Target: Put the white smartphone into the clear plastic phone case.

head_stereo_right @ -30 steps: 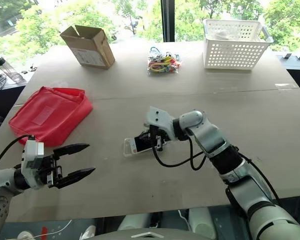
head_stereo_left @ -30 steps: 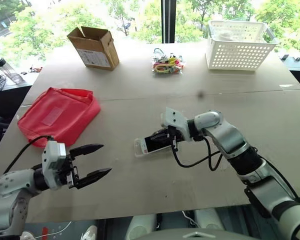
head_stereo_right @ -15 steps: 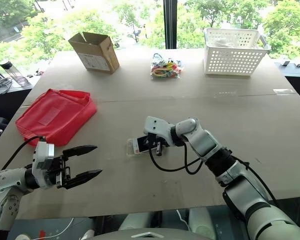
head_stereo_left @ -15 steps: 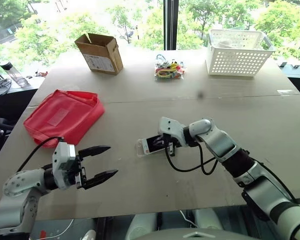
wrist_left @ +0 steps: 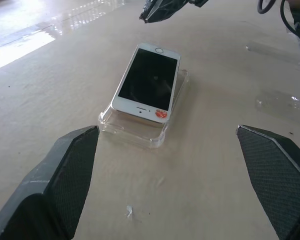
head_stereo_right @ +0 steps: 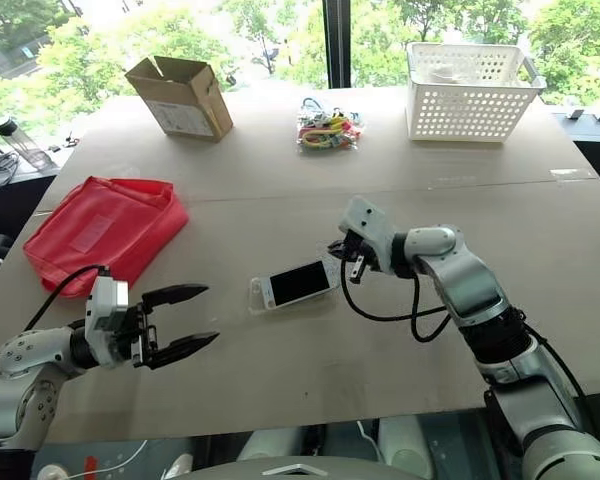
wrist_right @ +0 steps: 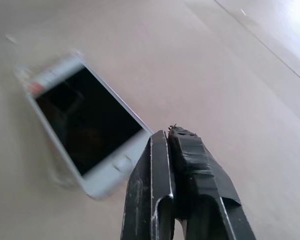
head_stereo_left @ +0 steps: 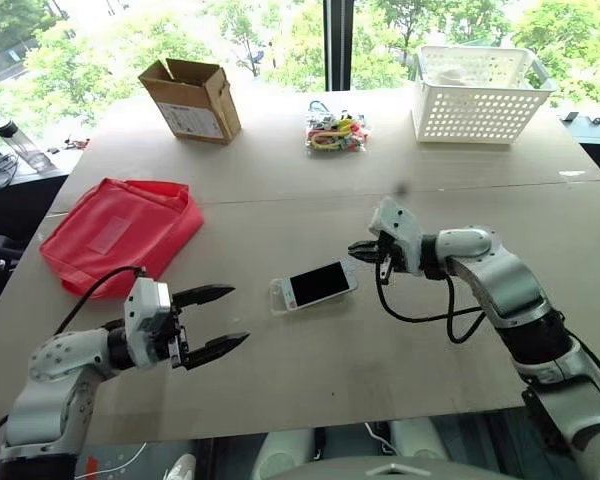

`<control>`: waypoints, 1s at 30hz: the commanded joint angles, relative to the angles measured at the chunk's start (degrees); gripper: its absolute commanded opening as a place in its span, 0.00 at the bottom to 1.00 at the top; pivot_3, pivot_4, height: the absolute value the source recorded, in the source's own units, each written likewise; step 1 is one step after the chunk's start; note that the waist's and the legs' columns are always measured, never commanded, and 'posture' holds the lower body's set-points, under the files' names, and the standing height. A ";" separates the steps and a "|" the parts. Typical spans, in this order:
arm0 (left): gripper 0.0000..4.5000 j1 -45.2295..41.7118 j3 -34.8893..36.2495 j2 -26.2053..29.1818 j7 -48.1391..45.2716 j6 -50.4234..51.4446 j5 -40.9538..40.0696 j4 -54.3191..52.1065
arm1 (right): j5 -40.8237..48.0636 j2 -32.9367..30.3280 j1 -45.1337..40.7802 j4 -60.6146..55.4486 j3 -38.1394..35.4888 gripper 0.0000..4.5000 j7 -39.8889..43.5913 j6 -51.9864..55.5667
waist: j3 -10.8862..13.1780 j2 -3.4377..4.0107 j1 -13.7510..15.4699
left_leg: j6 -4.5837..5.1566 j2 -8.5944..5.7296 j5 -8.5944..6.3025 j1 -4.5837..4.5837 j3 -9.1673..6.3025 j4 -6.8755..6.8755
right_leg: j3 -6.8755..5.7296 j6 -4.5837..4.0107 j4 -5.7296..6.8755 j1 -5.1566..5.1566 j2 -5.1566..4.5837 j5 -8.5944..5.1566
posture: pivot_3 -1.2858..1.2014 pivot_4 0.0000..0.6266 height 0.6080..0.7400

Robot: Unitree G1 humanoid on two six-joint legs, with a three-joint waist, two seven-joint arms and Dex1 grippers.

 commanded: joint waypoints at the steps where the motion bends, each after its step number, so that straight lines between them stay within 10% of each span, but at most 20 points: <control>1: 1.00 -0.75 0.12 0.10 0.20 -0.77 0.19 -0.34 | -1.57 -1.09 -1.14 0.39 1.45 0.01 0.34 -2.81 | 0.11 0.02 -0.15 | 0.00 0.01 0.00 -0.03 0.00 -0.01 | 0.01 0.00 0.01 0.00 0.01 0.00 | 0.52 0.24 0.95; 30: 1.00 1.98 0.40 0.17 1.26 -0.89 0.29 -1.93 | 7.38 -3.86 4.15 -9.93 5.64 0.01 11.36 -0.67 | 0.27 0.02 0.06 | 0.00 0.07 0.00 -0.44 -0.06 0.27 | -0.09 0.01 0.01 -0.23 0.06 0.01 | 0.52 0.24 0.95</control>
